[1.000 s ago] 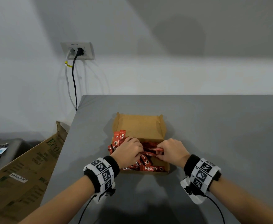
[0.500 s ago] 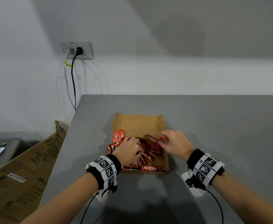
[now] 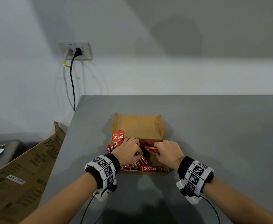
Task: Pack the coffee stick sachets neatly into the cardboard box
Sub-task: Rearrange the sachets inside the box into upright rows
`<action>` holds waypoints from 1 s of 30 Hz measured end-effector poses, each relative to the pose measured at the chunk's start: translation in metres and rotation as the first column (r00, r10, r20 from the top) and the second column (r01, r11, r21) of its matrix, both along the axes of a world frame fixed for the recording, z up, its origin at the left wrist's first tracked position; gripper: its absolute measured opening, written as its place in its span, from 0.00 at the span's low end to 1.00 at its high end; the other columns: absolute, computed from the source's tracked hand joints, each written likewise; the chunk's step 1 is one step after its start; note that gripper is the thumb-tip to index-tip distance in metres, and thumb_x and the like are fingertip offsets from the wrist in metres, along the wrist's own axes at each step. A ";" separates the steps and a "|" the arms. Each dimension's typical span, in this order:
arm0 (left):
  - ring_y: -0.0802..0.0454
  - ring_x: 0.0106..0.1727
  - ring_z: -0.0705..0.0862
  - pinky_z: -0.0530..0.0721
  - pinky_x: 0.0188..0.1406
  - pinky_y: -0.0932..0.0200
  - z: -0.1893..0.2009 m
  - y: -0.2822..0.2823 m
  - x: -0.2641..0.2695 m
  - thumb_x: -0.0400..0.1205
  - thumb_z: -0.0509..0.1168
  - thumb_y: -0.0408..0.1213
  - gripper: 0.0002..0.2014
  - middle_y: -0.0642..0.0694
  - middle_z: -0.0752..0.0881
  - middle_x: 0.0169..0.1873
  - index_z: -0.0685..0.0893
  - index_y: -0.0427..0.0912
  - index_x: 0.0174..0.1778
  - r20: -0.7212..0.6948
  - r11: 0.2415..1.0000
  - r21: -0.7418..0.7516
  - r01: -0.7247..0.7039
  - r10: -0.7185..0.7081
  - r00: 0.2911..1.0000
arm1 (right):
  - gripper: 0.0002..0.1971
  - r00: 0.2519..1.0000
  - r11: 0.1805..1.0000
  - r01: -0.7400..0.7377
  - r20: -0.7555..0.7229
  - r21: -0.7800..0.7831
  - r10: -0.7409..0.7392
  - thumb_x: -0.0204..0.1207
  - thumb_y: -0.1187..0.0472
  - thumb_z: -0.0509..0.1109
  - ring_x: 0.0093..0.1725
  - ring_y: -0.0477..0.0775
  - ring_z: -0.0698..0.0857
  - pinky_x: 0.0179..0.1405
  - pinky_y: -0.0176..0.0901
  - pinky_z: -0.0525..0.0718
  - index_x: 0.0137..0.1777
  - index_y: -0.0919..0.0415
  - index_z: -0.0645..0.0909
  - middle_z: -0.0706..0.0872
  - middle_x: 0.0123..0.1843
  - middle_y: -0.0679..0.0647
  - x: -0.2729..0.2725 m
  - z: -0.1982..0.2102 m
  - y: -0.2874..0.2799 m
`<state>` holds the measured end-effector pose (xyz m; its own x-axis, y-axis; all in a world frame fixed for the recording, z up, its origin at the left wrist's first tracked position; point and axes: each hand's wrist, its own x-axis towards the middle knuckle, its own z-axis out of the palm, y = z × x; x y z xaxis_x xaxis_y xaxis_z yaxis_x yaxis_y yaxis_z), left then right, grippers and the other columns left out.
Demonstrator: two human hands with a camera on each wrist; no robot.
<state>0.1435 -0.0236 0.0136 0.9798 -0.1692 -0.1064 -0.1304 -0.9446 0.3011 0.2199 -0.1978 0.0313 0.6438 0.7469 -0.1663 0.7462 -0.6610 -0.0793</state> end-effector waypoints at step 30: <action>0.50 0.55 0.83 0.71 0.64 0.55 0.001 -0.018 0.016 0.83 0.61 0.37 0.10 0.49 0.88 0.51 0.88 0.44 0.51 0.061 0.977 0.101 -0.190 0.184 0.981 | 0.06 1.000 1.000 0.019 0.017 0.012 -0.019 0.77 0.55 0.66 0.50 0.56 0.85 0.41 0.42 0.75 0.48 0.54 0.83 0.87 0.50 0.52 0.016 0.003 -0.002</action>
<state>0.1595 -0.0421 0.0142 0.9976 0.0271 -0.0631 0.0390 -0.9799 0.1955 0.2356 -0.1998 0.0341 0.6605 0.7365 -0.1459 0.7350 -0.6740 -0.0746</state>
